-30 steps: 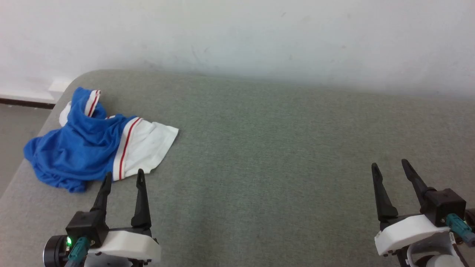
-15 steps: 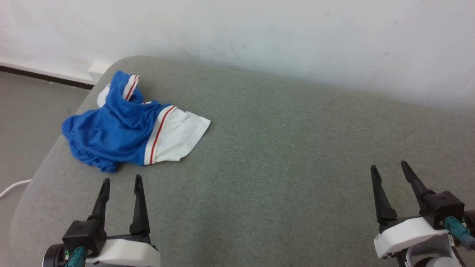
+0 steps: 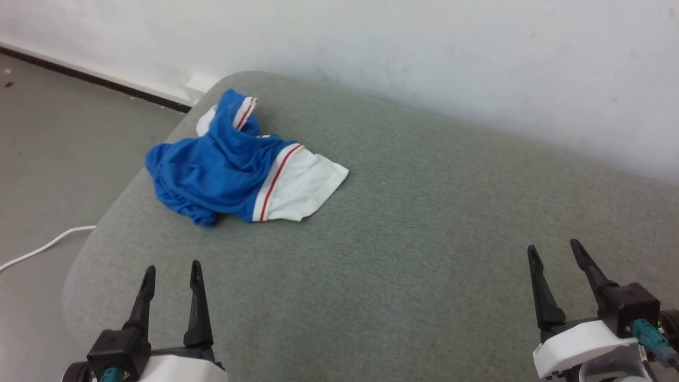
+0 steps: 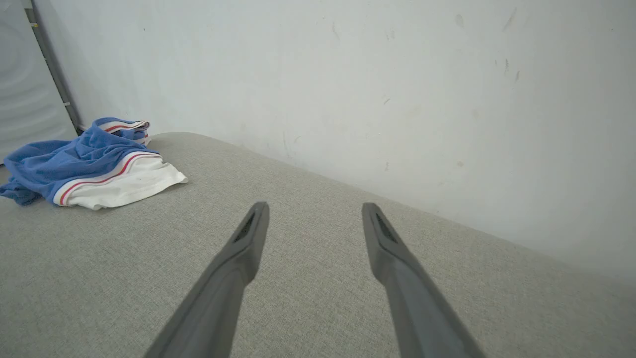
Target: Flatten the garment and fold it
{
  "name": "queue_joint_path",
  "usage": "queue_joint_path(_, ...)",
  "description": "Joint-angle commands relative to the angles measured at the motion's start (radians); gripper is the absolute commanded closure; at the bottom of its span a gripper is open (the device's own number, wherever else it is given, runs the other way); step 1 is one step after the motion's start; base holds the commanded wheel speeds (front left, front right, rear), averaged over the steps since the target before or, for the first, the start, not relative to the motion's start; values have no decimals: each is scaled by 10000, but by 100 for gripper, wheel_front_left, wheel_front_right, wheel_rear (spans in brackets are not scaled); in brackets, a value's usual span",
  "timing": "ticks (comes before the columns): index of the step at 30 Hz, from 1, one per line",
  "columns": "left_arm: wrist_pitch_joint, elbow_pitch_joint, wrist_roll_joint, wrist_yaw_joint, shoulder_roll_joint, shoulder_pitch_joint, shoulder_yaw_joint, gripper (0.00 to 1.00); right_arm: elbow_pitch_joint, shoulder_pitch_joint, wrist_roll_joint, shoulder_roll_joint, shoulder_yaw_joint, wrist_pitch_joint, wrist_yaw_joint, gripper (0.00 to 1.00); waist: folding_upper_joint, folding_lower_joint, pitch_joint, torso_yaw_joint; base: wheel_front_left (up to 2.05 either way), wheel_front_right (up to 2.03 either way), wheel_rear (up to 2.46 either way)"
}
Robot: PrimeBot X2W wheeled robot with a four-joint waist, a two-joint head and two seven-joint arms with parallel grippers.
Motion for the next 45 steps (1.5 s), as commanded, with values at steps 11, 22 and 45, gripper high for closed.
queue_joint_path(11, -310, -186, -224, 52, -34, 523, 63, 0, 20, 163, 41, 22, 70, -201, -8, 0, 0, -1, -168, 1105, 0, 0, 0)
queue_joint_path(22, -540, -448, -479, 157, -38, 628, 117, 0, -30, 175, -42, 25, 66, -282, -8, 0, 0, -1, -64, 1618, 0, 0, 0)
queue_joint_path(45, -818, -727, -648, 157, -43, 860, 118, 0, 14, 221, -19, 28, -147, -521, -9, 0, 0, -1, -44, 2152, 0, 0, 0)
